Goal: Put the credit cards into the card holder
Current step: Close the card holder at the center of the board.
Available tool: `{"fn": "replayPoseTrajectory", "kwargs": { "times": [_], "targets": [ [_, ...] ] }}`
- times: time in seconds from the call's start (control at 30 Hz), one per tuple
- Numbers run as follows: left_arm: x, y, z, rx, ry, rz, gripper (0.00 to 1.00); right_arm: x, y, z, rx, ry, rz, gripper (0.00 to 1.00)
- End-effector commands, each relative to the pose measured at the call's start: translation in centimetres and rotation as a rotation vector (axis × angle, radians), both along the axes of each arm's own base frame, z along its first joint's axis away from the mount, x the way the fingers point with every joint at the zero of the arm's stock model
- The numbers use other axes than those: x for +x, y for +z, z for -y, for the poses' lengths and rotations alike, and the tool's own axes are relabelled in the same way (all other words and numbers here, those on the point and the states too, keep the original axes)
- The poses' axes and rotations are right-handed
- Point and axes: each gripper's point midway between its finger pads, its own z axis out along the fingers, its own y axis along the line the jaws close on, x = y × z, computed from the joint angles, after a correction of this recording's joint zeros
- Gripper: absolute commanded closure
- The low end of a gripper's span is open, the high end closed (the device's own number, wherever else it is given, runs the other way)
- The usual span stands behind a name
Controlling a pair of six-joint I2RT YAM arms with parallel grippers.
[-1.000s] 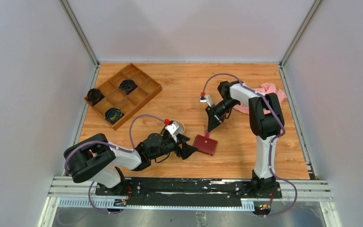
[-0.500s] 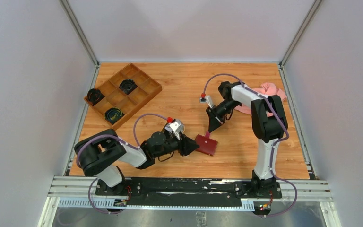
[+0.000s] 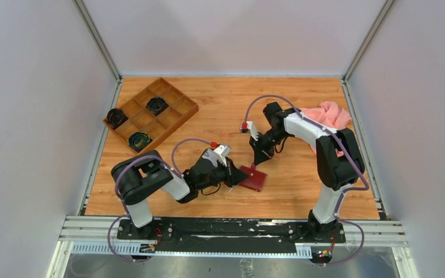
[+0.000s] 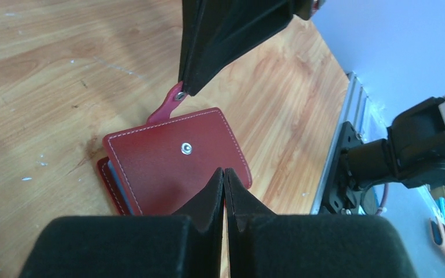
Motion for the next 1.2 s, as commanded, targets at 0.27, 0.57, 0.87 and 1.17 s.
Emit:
{"fn": "replayPoseTrajectory", "kwargs": {
  "times": [0.27,0.57,0.87,1.17],
  "targets": [
    [1.9,-4.5,-0.4,0.129,0.11,-0.103,1.0,-0.5,-1.4,0.2,-0.066,0.048,0.07,1.0],
    [1.9,-5.4,-0.5,0.154,0.114,-0.122,1.0,-1.9,-1.2,-0.6,-0.066,0.112,0.095,1.0],
    [1.8,-5.5,-0.5,0.154,0.111,-0.132,1.0,-3.2,-1.3,-0.8,-0.066,0.154,0.096,1.0],
    [1.7,-5.5,-0.5,0.149,0.106,-0.13,1.0,-4.2,-2.7,-0.6,-0.125,0.205,0.091,1.0]
  ]
}}
